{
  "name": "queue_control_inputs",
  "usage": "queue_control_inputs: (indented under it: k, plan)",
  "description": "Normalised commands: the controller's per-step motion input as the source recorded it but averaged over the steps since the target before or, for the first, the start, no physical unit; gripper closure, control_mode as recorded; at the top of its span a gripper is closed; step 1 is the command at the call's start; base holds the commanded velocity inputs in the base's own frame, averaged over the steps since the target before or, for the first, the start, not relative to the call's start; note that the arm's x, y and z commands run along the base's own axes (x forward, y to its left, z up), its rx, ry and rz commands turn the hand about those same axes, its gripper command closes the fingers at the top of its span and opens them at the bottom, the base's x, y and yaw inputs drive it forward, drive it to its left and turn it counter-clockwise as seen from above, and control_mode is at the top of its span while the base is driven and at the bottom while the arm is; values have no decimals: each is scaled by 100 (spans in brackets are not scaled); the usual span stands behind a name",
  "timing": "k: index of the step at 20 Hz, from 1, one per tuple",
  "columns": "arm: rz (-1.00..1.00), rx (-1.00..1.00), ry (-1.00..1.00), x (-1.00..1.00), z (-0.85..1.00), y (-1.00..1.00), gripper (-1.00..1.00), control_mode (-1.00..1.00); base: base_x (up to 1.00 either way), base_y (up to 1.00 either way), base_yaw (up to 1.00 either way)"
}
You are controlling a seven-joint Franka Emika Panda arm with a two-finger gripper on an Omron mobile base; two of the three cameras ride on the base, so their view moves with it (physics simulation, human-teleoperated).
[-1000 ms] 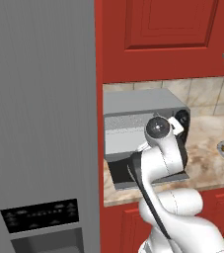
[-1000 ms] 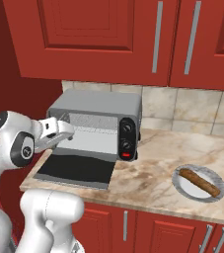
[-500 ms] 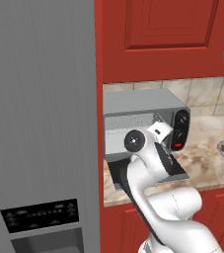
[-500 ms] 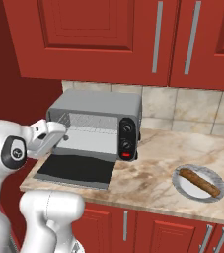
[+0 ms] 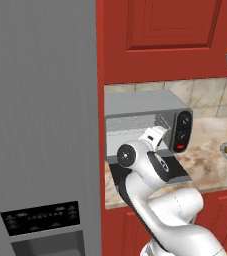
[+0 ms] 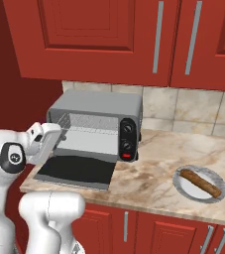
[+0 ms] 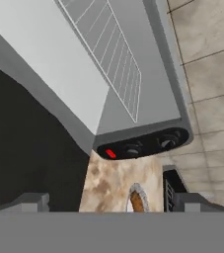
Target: Pull the toaster oven rack outwards. Pick up the baguette from the plate and place it on the toaster oven rack. Close the toaster oven door fully and set the temperature to the lowest setting.
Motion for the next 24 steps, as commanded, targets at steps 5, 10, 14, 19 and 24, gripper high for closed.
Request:
queue_control_inputs:
  k: [5,10,14,19,24]
  plan:
    - [7,-11,0,12,-10,0,-100,-100,0,0,0]
    - [8,-3,0,19,-9,0,-100,-100,0,0,0]
    - [7,0,0,24,-6,0,-100,-100,0,0,0]
    - [8,0,0,27,-4,0,-100,-100,0,0,0]
    - [4,0,0,32,-5,0,-100,-100,0,0,0]
